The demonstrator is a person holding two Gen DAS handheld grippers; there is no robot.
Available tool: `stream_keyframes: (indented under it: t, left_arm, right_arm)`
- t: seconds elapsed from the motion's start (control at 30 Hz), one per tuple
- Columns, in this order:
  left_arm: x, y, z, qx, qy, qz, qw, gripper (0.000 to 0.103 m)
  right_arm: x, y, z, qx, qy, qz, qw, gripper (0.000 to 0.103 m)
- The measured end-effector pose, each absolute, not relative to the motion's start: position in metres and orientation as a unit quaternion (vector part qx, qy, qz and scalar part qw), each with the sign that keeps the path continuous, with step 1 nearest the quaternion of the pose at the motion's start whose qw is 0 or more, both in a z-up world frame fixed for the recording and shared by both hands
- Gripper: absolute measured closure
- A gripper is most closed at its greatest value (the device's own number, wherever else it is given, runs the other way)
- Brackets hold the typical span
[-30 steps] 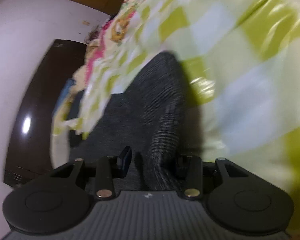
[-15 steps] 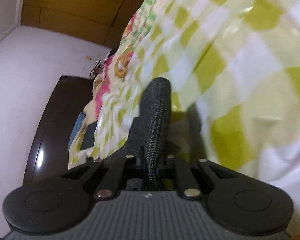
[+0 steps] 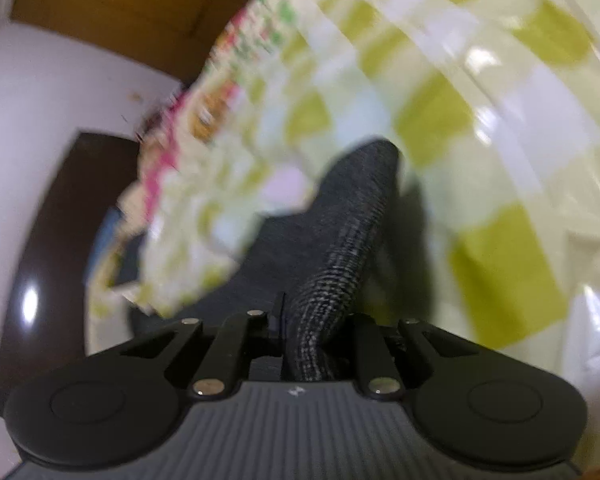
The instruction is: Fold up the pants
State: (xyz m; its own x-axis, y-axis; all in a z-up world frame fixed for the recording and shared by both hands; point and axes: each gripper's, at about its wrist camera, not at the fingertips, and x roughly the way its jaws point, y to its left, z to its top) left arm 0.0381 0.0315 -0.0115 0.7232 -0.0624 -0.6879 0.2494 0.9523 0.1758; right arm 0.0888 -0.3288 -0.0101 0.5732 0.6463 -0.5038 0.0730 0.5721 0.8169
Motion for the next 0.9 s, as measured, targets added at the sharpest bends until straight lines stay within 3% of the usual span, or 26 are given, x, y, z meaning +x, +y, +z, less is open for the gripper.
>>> stream_keyframes:
  t: [0.17, 0.3, 0.57, 0.7, 0.9]
  left_arm:
    - [0.024, 0.042, -0.013, 0.108, 0.349, -0.096, 0.926, 0.004]
    - [0.018, 0.06, -0.005, 0.085, 0.36, -0.1, 0.924, 0.004]
    - [-0.007, 0.102, -0.001, 0.012, 0.381, -0.136, 0.914, 0.004]
    - [-0.01, 0.122, -0.001, -0.032, 0.394, -0.141, 0.908, 0.004]
    - [-0.014, 0.159, -0.006, -0.109, 0.42, -0.125, 0.892, 0.004]
  right_arm:
    - [0.106, -0.239, 0.067, 0.35, 0.411, 0.276, 0.795, 0.089]
    - [0.125, -0.142, 0.086, 0.307, 0.435, 0.335, 0.777, 0.089]
    - [0.143, -0.004, 0.039, 0.248, 0.516, 0.309, 0.76, 0.087]
    - [0.135, 0.02, 0.02, 0.226, 0.537, 0.298, 0.756, 0.077]
    - [0.128, 0.045, 0.011, 0.189, 0.541, 0.315, 0.756, 0.07]
